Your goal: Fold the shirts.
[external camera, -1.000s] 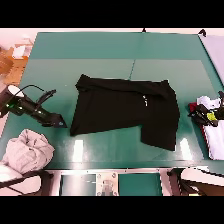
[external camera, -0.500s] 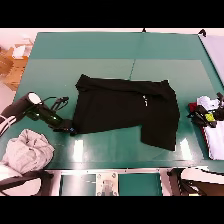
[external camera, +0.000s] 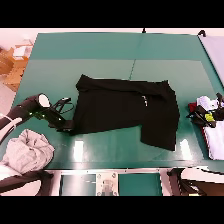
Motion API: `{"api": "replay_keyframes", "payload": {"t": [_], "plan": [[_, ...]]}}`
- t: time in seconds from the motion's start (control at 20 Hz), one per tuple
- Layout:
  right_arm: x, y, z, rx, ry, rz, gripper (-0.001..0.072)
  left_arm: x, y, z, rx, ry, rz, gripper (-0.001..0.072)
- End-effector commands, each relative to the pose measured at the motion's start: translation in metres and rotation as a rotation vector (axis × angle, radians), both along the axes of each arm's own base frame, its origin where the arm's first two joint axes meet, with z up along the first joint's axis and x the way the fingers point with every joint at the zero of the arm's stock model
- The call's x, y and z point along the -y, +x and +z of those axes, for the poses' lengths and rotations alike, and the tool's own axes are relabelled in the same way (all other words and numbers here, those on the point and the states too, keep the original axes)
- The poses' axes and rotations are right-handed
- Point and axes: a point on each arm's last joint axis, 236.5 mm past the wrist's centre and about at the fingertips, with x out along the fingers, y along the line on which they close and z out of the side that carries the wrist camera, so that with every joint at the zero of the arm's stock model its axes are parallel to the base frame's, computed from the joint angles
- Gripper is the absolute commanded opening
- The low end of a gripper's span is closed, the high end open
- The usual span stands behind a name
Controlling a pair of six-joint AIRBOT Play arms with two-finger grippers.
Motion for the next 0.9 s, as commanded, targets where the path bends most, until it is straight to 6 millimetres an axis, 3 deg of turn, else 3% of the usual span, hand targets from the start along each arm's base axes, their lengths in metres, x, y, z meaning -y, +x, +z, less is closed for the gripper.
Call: {"api": "replay_keyframes", "payload": {"t": [0.0,0.1,0.2,0.45,0.7,0.85], "plan": [[0.0,-0.001,0.0,-0.002,0.002,0.0,0.0414,-0.008,-0.009,-0.001,-0.035,0.04,-0.018,0.0112],[0.0,-0.001,0.0,-0.003,0.003,0.0,0.0414,-0.011,-0.011,-0.001,-0.043,0.05,-0.026,0.0111],[-0.003,-0.003,-0.002,-0.014,0.016,0.005,0.0414,-0.01,-0.009,0.0,-0.037,0.048,-0.026,0.0022],[-0.016,-0.009,-0.02,-0.057,0.094,0.042,0.0414,-0.002,0.007,0.01,0.014,0.011,-0.051,0.0022],[-0.033,0.023,-0.024,0.061,0.202,0.016,0.04,0.001,0.01,0.012,0.023,-0.003,-0.054,0.0022],[-0.045,0.028,-0.033,0.061,0.258,0.024,0.0383,0.001,0.013,0.012,0.034,-0.002,-0.051,0.0022]]}}
